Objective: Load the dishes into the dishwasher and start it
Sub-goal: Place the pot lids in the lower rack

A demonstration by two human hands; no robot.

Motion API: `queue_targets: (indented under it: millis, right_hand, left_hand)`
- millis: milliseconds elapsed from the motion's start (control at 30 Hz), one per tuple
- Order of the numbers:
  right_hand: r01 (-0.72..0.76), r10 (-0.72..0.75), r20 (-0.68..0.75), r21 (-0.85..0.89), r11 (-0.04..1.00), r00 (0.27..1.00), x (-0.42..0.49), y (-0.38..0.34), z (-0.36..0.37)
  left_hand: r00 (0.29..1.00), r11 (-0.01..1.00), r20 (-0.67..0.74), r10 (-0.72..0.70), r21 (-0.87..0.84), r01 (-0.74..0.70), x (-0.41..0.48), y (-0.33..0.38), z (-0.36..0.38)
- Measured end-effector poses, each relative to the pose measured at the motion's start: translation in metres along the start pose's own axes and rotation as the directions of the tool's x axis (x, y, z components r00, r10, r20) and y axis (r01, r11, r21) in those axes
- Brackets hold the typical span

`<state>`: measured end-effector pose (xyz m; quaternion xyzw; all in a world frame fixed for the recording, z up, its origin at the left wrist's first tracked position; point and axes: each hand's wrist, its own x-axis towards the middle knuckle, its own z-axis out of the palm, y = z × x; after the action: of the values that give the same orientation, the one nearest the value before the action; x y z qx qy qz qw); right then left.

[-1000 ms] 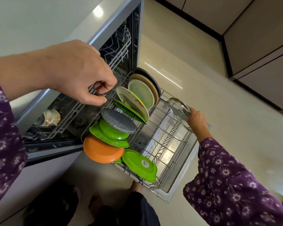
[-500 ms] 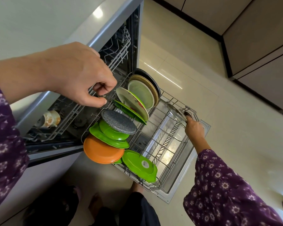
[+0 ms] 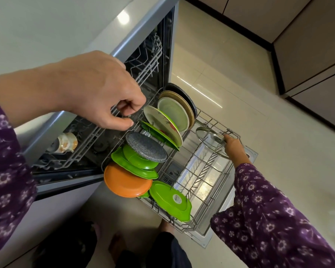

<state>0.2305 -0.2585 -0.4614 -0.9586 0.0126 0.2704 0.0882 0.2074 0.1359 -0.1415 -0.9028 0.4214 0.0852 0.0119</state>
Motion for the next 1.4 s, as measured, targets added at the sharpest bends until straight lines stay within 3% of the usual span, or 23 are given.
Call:
queue_targets:
  millis: [267, 467, 867, 933, 1000, 1100, 1267, 1400]
  right_hand:
    - [-0.057, 0.064, 0.095, -0.072, 0.996, 0.993, 0.002, -0.015, -0.005]
    - [-0.088, 0.089, -0.055, 0.012, 0.996, 0.995, -0.025, -0.038, -0.008]
    - [0.222, -0.145, -0.301, 0.239, 0.945, 0.943, -0.141, -0.14, -0.063]
    - [0.312, -0.185, -0.402, 0.277, 0.909, 0.897, -0.167, -0.166, -0.08]
    - [0.381, -0.193, -0.512, 0.293, 0.877, 0.837, -0.19, -0.195, -0.098]
    - [0.439, -0.143, -0.624, 0.351, 0.827, 0.768, -0.225, -0.24, -0.126]
    - [0.644, -0.191, -0.742, 0.389, 0.659, 0.643, -0.297, -0.351, -0.156]
    - [0.755, -0.399, -0.663, 0.415, 0.508, 0.633, -0.349, -0.466, -0.163]
  left_hand:
    - [1.0, 1.0, -0.029, 0.012, -0.025, -0.013, 0.0, -0.001, 0.001]
    - [1.0, 0.999, -0.019, 0.007, -0.039, -0.008, 0.0, 0.0, 0.002]
    - [1.0, 0.995, -0.002, 0.001, -0.104, -0.002, -0.006, 0.017, -0.013]
    - [0.993, 0.99, -0.088, -0.073, -0.123, 0.062, -0.02, 0.025, -0.017]
    - [0.946, 0.96, -0.234, -0.224, -0.22, 0.173, -0.047, 0.035, -0.02]
    - [0.812, 0.869, -0.363, -0.458, -0.374, 0.323, -0.104, 0.055, -0.023]
    - [0.677, 0.719, -0.279, -0.681, -0.432, 0.545, -0.25, 0.075, -0.018]
    - [0.458, 0.508, -0.224, -0.86, -0.457, 0.73, -0.38, 0.091, 0.002]
